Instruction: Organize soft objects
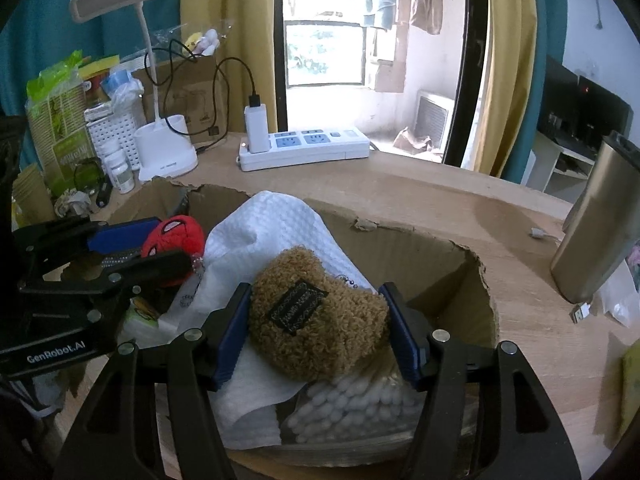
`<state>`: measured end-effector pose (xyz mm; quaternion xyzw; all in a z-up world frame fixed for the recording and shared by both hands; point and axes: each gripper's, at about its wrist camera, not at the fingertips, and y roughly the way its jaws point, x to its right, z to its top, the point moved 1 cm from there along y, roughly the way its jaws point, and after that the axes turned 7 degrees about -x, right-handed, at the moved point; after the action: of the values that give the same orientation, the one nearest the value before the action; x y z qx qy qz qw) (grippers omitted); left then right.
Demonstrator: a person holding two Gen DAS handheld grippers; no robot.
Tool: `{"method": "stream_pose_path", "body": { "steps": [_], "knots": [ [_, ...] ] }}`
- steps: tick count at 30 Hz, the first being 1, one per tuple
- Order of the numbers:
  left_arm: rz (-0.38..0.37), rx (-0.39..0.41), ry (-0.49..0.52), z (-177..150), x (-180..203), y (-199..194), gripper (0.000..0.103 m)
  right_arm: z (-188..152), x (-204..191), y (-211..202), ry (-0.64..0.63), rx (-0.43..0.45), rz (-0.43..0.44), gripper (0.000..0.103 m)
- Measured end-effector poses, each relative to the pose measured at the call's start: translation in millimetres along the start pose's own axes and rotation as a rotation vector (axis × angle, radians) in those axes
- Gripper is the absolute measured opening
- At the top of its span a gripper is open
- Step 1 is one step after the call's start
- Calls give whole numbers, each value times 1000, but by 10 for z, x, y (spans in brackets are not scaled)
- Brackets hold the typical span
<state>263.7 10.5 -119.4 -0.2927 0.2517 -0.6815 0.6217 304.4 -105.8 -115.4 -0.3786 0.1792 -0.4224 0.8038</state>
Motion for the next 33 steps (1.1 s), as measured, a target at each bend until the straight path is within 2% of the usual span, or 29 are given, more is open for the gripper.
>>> {"method": "stream_pose_path", "body": {
  "steps": [5,8,21,33],
  "knots": [
    [-4,1,-9,-2,-13,-19,50,-2,4,-2,7,-1,2,67],
    [-22,4,-28,4,-59,-49,50,-1,22,-16,20,1,8,67],
    [-15,67,-30,-6,-58,-303,50,5,-6,-219,18,39,2,75],
    [-12,131,-37,-29,-35,-605,52,-13,-16,-608,32,115,-16,81]
  ]
}}
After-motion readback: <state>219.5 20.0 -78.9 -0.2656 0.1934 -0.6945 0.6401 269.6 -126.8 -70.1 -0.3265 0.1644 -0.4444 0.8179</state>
